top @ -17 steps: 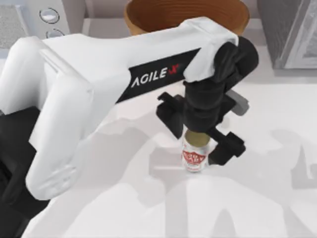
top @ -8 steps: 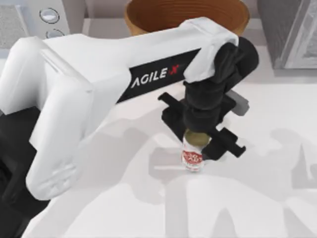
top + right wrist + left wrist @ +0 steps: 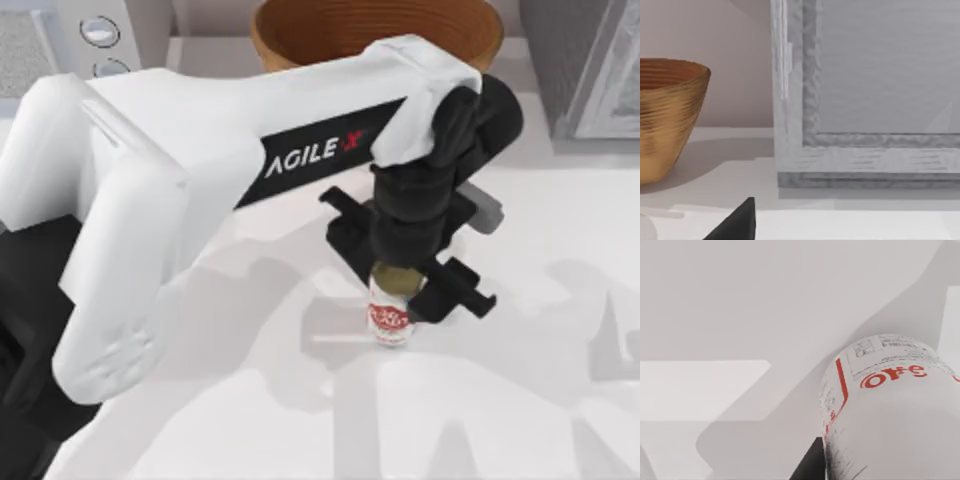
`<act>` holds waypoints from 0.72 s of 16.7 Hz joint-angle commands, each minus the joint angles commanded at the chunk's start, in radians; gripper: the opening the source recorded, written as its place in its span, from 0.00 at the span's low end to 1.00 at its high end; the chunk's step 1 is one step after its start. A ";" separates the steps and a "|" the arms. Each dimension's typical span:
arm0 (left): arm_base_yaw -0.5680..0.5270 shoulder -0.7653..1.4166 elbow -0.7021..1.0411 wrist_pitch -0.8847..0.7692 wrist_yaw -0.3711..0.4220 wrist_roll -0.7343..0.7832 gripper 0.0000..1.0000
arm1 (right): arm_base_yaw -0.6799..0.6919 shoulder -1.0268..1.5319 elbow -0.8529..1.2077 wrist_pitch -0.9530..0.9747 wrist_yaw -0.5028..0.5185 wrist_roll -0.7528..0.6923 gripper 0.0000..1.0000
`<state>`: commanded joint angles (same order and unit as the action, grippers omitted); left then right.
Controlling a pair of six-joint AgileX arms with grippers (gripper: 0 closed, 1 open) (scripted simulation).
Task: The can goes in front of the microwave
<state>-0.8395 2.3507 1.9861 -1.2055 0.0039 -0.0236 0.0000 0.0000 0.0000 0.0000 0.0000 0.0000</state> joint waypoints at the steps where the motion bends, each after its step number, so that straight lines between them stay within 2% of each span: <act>1: 0.001 -0.001 0.000 0.000 0.001 0.001 0.00 | 0.000 0.000 0.000 0.000 0.000 0.000 1.00; 8: -0.001 -0.009 0.138 -0.148 0.000 0.000 0.00 | 0.000 0.000 0.000 0.000 0.000 0.000 1.00; 12: 0.001 -0.007 0.139 -0.149 0.000 0.001 0.00 | 0.000 0.000 0.000 0.000 0.000 0.000 1.00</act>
<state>-0.8390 2.3440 2.1253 -1.3546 0.0040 -0.0221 0.0000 0.0000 0.0000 0.0000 0.0000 0.0000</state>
